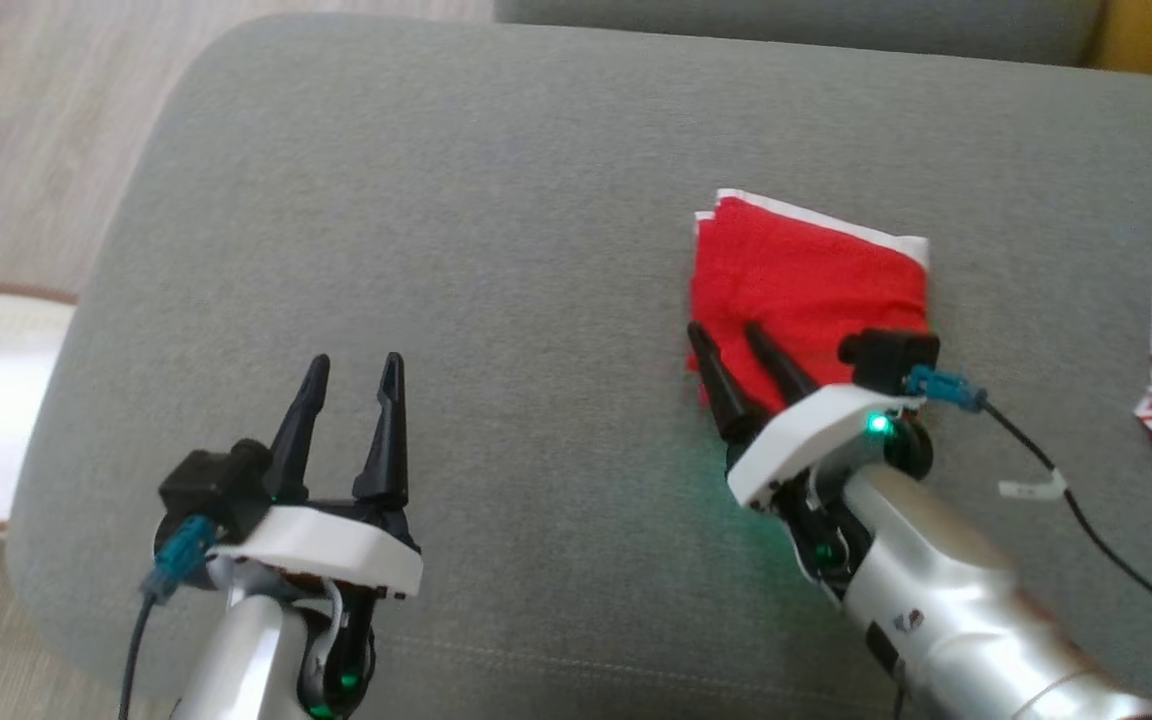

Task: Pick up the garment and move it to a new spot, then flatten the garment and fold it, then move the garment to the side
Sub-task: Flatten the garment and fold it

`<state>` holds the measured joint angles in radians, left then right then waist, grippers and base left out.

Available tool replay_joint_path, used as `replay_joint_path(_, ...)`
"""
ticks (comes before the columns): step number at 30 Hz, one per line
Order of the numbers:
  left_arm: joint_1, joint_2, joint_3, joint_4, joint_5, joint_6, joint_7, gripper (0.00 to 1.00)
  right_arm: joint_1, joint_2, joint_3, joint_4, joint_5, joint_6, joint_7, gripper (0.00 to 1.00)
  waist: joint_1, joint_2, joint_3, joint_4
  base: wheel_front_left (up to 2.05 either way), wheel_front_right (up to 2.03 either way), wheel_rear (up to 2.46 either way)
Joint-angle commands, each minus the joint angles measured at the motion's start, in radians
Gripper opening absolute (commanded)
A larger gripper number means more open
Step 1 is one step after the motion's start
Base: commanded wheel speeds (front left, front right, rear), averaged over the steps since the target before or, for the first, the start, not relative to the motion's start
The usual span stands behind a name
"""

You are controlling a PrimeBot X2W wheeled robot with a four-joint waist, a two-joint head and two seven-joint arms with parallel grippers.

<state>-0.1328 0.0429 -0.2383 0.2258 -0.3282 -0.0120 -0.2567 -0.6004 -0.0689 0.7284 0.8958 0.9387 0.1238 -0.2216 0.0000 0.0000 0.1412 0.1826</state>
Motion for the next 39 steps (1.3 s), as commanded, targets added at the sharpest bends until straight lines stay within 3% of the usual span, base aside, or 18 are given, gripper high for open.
replay_joint_path(1, -0.039, 0.007, 0.045, -0.045, 0.004, -0.002, -0.005, 1.0, -0.046, 0.013, -0.006, -0.027, -0.044, 0.007, -0.027, 1.0, 0.0, 0.0, -0.011, -0.03, 0.0, 0.0, 0.0)
replay_joint_path(5, -0.045, 0.007, 0.061, -0.085, -0.01, -0.004, -0.005, 1.0, -0.068, -0.043, -0.083, -0.084, -0.199, 0.007, -0.039, 1.0, 0.0, 0.0, -0.018, -0.077, 0.0, 0.0, 0.0)
replay_joint_path(10, -0.061, 0.007, 0.074, -0.147, -0.014, -0.009, -0.005, 1.0, 0.017, -0.092, -0.315, -0.253, -0.469, 0.007, -0.04, 1.0, 0.0, 0.0, -0.02, -0.127, 0.0, 0.0, 0.0)
replay_joint_path(16, -0.069, 0.007, 0.08, -0.194, -0.014, -0.01, -0.005, 1.0, 0.191, -0.062, -0.544, -0.472, -0.766, 0.007, -0.04, 1.0, 0.0, 0.0, -0.026, -0.171, 0.0, 0.0, 0.0)
replay_joint_path(20, -0.057, 0.007, 0.074, -0.184, -0.006, -0.011, -0.005, 1.0, 0.298, -0.023, -0.629, -0.587, -0.876, 0.007, -0.04, 1.0, 0.0, 0.0, -0.034, -0.192, 0.0, 0.0, 0.0)
replay_joint_path(27, -0.028, 0.007, 0.067, -0.159, 0.008, -0.005, -0.005, 1.0, 0.422, 0.014, -0.691, -0.691, -0.947, 0.007, -0.04, 1.0, 0.0, 0.0, -0.041, -0.208, 0.0, 0.0, 0.0)
replay_joint_path(39, -0.011, 0.007, 0.066, -0.166, 0.006, -0.001, -0.005, 1.0, 0.46, 0.018, -0.692, -0.727, -0.921, 0.007, -0.04, 1.0, 0.0, 0.0, -0.048, -0.208, 0.0, 0.0, 0.0)
